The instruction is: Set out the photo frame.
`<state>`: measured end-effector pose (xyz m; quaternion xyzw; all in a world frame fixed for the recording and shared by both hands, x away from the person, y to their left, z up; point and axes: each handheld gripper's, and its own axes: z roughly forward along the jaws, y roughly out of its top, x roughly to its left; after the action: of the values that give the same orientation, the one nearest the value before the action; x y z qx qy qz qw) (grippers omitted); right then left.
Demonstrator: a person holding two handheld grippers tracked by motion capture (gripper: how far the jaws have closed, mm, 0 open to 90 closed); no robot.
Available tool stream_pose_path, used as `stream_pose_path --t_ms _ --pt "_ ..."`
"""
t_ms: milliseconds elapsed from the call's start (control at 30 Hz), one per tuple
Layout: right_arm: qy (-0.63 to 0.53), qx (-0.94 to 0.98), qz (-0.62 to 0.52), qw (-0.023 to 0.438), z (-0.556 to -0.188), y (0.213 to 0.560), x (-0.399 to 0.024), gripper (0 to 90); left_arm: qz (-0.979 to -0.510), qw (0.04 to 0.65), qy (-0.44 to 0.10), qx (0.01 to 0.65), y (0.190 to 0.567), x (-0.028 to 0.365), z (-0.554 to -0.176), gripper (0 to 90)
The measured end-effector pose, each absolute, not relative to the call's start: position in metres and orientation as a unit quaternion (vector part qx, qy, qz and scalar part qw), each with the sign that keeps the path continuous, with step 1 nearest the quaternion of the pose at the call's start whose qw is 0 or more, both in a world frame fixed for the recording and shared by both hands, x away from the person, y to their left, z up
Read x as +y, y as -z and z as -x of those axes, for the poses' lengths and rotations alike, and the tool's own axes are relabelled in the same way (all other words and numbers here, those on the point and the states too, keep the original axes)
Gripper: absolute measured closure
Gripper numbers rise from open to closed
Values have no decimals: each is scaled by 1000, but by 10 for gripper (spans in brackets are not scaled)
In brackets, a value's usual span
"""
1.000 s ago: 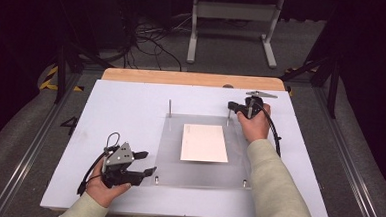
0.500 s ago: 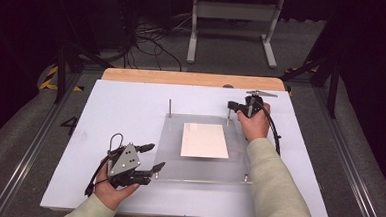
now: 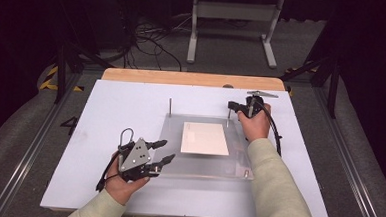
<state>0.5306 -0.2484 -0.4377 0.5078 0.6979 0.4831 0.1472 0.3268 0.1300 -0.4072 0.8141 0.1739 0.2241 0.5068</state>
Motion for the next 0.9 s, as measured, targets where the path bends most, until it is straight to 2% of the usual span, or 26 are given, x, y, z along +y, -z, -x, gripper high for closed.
stream_pose_path --t_ms 367,533,900 --pt "-469 712 -498 158 -521 430 -253 828 -815 503 -223 180 404 134 -330 492" --pt "-476 708 -486 189 -500 417 -267 760 -816 502 -222 182 403 134 -331 492" --pt "-514 713 -432 199 -436 397 -293 654 -818 499 -212 191 394 133 -335 492"
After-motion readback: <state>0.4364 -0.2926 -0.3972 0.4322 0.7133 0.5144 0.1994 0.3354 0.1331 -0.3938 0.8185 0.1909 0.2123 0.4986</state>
